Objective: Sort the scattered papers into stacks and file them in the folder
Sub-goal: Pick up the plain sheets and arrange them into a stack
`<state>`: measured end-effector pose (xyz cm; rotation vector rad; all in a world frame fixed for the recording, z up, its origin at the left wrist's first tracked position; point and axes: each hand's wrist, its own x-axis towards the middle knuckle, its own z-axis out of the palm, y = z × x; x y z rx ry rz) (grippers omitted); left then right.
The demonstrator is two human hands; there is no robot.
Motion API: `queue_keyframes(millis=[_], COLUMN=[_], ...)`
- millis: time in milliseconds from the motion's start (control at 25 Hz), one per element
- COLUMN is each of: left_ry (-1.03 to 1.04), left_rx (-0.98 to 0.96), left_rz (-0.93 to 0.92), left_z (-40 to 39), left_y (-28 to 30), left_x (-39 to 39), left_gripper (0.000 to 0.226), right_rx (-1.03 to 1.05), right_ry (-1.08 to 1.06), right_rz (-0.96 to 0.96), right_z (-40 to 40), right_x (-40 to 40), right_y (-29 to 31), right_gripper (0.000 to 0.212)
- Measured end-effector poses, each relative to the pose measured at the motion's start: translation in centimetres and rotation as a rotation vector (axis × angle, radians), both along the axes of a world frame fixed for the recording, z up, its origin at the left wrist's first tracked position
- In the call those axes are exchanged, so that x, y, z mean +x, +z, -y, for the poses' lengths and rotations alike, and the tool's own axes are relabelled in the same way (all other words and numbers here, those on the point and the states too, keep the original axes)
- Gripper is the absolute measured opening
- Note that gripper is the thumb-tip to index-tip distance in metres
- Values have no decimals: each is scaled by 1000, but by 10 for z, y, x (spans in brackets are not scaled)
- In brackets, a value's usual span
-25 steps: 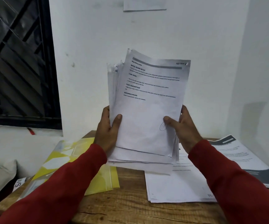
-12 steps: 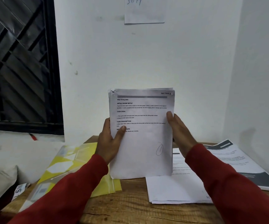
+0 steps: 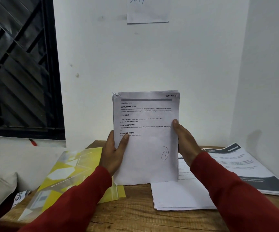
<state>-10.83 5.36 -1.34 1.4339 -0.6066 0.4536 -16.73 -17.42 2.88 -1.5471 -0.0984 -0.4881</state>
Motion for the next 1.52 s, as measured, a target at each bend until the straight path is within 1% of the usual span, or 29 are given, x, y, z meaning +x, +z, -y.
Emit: queue_keyframes(millis=[80, 120, 240, 360, 440, 520, 560, 640, 720, 800, 960, 1040, 1120, 1200, 1280, 1400, 1520], left_ry=[-9, -9, -18, -18, -20, -53, -88, -174, -248, -292, -286, -264, -234, -217, -208, -209, -224], left_rx=[-8, -14, -34, -29, -46, -68, -81, -109, -118, -134, -108, -88, -85, -107, -108, -105, -106], left_rz=[-2, -4, -41, -74, -100, -139, -176, -287, -402, -468, -489, -484, -475, -485, -497, -513, -521], left_z=[1, 2, 3, 2, 2, 3, 3, 3, 1, -2, -3, 0, 0, -2, -4, -4, -3], left_y=[-1, -1, -5, -11, -12, -11, -10, -10, -11, -12, -14, -17, -19, -20, -22, -23, -23], left_x=[0, 1, 2, 5, 6, 6, 4, 2, 3, 5, 8, 8, 10, 13, 17, 17, 16], left_gripper=[39, 39, 37, 38, 31, 23, 22, 25, 33, 40, 42, 40, 36, 32, 34, 36, 37], right_rx=[17, 21, 46, 73, 100, 150, 159, 137, 99, 80, 96, 105, 107, 112, 132, 164, 197], right_ry=[17, 20, 48, 49, -46, -148, -185, -236, -263, -263, -240, -309, -459, -611, -702, -750, -730], right_rz=[17, 24, 43, 78, 131, 162, 166, 152, 125, 109, 57, 42, 25, -10, -49, -60, -40], right_z=[2, 2, 2, -1, -3, -1, 2, 4, 5, 7, 21, 36, 60, 87, 110, 124, 121], right_x=[5, 6, 7, 3, 2, 3, 4, 5, 7, 8, 18, 25, 30, 29, 26, 25, 27], right_y=[-6, -7, -8, -11, -13, -14, -15, -17, -22, -27, -37, -42, -46, -49, -53, -56, -55], right_gripper=[79, 77, 55, 39, 25, 22, 22, 18, 14, 15, 27, 33, 39, 33, 24, 21, 17])
